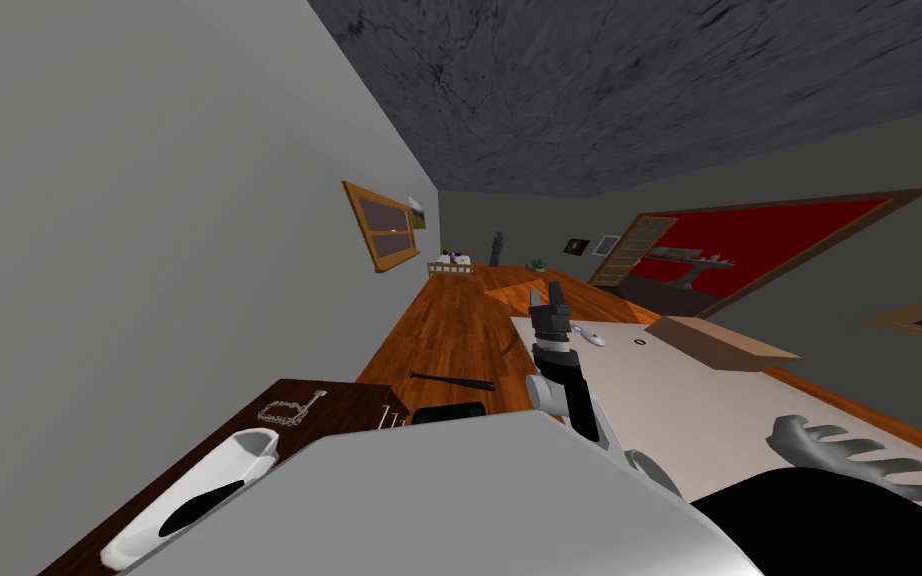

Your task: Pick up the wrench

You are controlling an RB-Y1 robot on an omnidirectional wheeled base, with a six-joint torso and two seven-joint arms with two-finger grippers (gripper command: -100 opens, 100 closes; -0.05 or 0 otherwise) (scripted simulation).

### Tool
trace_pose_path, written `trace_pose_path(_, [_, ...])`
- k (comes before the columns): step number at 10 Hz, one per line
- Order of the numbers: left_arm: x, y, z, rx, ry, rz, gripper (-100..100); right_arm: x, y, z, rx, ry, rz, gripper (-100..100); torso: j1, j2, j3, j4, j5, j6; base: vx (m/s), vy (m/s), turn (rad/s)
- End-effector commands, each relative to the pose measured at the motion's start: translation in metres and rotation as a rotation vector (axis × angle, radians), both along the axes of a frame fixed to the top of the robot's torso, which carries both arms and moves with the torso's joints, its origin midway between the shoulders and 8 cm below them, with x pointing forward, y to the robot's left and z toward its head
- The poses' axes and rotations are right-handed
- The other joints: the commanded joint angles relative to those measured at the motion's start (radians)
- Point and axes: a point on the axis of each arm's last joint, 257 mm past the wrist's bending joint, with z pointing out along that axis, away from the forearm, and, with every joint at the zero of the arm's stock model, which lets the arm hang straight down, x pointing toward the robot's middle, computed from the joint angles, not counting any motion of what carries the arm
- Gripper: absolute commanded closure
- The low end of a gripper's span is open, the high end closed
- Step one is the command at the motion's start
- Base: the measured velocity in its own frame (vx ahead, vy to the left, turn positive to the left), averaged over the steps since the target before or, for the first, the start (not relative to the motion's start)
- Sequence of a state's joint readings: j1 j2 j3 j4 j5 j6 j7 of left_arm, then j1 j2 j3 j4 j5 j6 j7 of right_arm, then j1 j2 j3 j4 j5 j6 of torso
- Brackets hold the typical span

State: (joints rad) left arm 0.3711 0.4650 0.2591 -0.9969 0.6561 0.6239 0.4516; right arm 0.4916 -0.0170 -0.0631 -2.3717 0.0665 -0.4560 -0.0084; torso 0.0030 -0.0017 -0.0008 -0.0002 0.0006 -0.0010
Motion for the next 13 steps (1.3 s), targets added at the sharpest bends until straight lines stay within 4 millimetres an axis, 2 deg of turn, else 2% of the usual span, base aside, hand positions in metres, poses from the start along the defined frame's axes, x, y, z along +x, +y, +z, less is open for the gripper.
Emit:
trace_pose_path(1, [-0.015, -0.002, -0.004, -0.052, 0.026, 0.088, -100, 0.0, 0.0, 0.0, 0.0, 0.0, 0.0, 0, 0.0, 0.0, 0.0, 0.0, 0.0, 0.0, 0.002, 0.045, -0.208])
trace_pose_path(3, [-0.035, -0.003, -0.01, -0.086, 0.057, 0.155, -100, 0.0, 0.0, 0.0, 0.0, 0.0, 0.0, 0, 0.0, 0.0, 0.0, 0.0, 0.0, -0.001, 0.0, 0.038, -0.097])
trace_pose_path(4, [-0.035, -0.003, -0.01, -0.086, 0.057, 0.155, -100, 0.0, 0.0, 0.0, 0.0, 0.0, 0.0, 0, 0.0, 0.0, 0.0, 0.0, 0.0, 0.0, -0.002, 0.035, -0.065])
trace_pose_path(7, [-0.061, -0.006, -0.014, -0.163, 0.092, 0.304, -100, 0.0, 0.0, 0.0, 0.0, 0.0, 0.0, 0, 0.001, 0.0, 0.0, 0.0, 0.0, 0.0, -0.006, 0.054, -0.139])
trace_pose_path(11, [-0.076, -0.016, -0.017, -0.221, 0.109, 0.401, -100, 0.0, 0.0, 0.0, 0.0, 0.0, 0.0, 0, 0.0, 0.0, 0.0, 0.0, 0.0, 0.0, 0.002, 0.043, -0.068])
trace_pose_path(12, [-0.073, -0.012, -0.017, -0.21, 0.105, 0.384, -100, 0.0, 0.0, 0.0, 0.0, 0.0, 0.0, 0, 0.0, 0.0, 0.0, 0.0, 0.0, 0.0, 0.001, 0.023, -0.016])
trace_pose_path(13, [-0.073, -0.013, -0.017, -0.212, 0.107, 0.387, 0, 0.0, 0.0, 0.0, 0.0, 0.0, 0.0, 0, -0.001, 0.0, 0.0, 0.0, 0.0, -0.001, 0.0, 0.0, 0.0])
